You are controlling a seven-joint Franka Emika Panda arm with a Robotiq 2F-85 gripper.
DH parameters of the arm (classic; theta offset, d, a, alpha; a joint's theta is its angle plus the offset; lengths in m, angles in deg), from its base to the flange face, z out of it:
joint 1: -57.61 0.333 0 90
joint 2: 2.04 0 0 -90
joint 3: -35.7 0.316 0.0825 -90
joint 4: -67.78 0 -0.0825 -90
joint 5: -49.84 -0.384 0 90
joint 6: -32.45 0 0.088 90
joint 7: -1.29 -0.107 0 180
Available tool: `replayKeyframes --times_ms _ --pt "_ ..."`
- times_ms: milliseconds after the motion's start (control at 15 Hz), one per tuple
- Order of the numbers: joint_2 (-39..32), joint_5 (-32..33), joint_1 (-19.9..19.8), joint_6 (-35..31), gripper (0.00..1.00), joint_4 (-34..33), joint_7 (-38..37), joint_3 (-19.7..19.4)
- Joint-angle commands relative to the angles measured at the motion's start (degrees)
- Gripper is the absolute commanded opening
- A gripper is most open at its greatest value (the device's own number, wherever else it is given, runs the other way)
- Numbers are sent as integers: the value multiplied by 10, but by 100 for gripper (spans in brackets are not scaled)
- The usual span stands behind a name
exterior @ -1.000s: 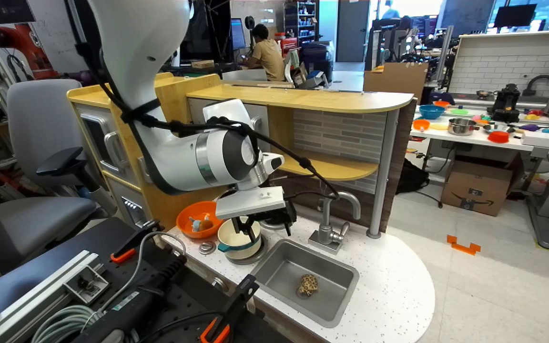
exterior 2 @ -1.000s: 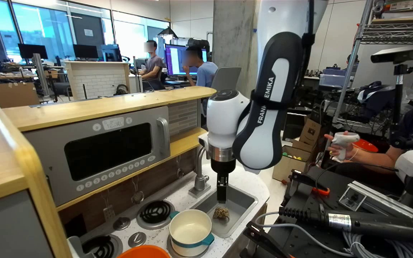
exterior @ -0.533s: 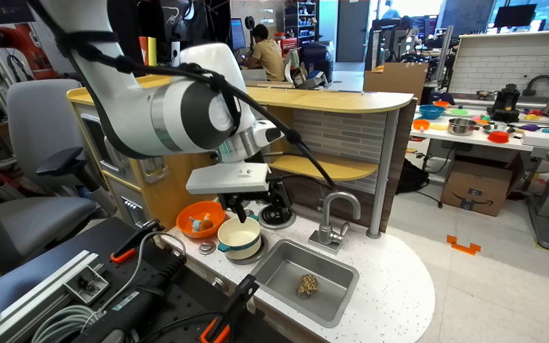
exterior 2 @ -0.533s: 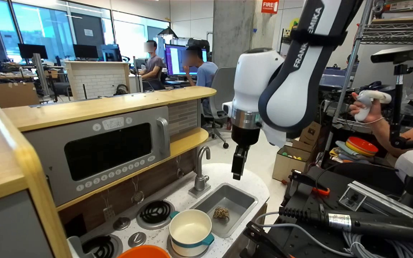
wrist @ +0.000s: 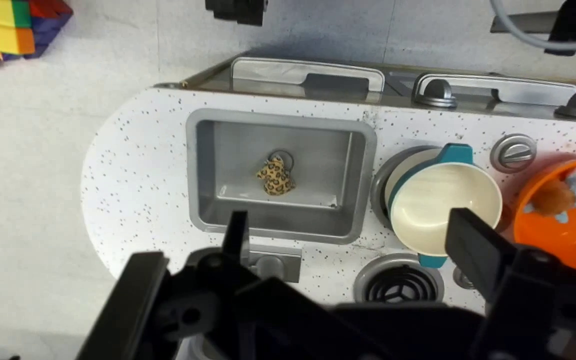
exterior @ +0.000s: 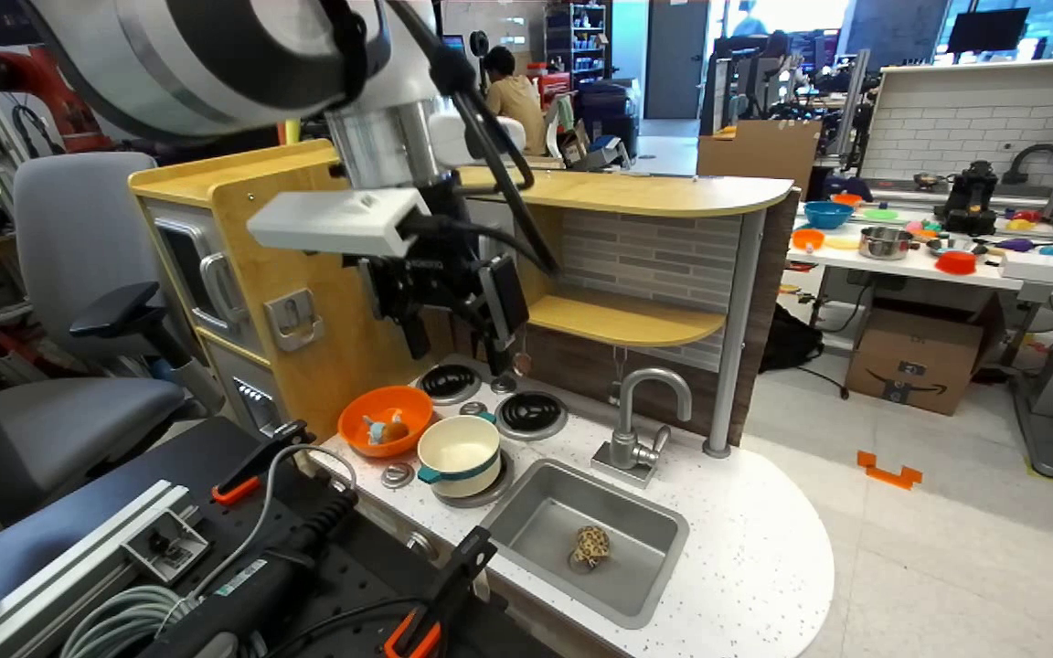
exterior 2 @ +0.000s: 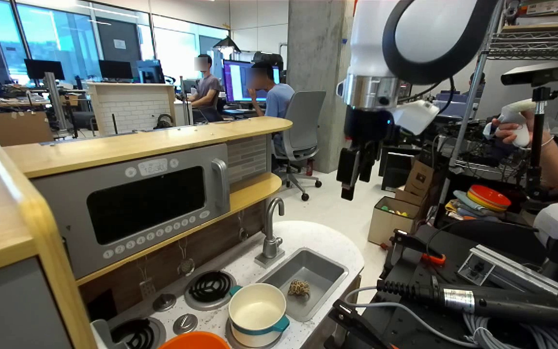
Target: Pick up the white pot then place it back down on the stove
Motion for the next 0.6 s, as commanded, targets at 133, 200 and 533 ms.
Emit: replayKeyframes --times_ms 133,200,533 --pt "96 42 -38 142 100 13 -17 25" --pt "123 48 -43 176 100 16 -17 28" --pt "158 54 -49 198 100 32 -17 32"
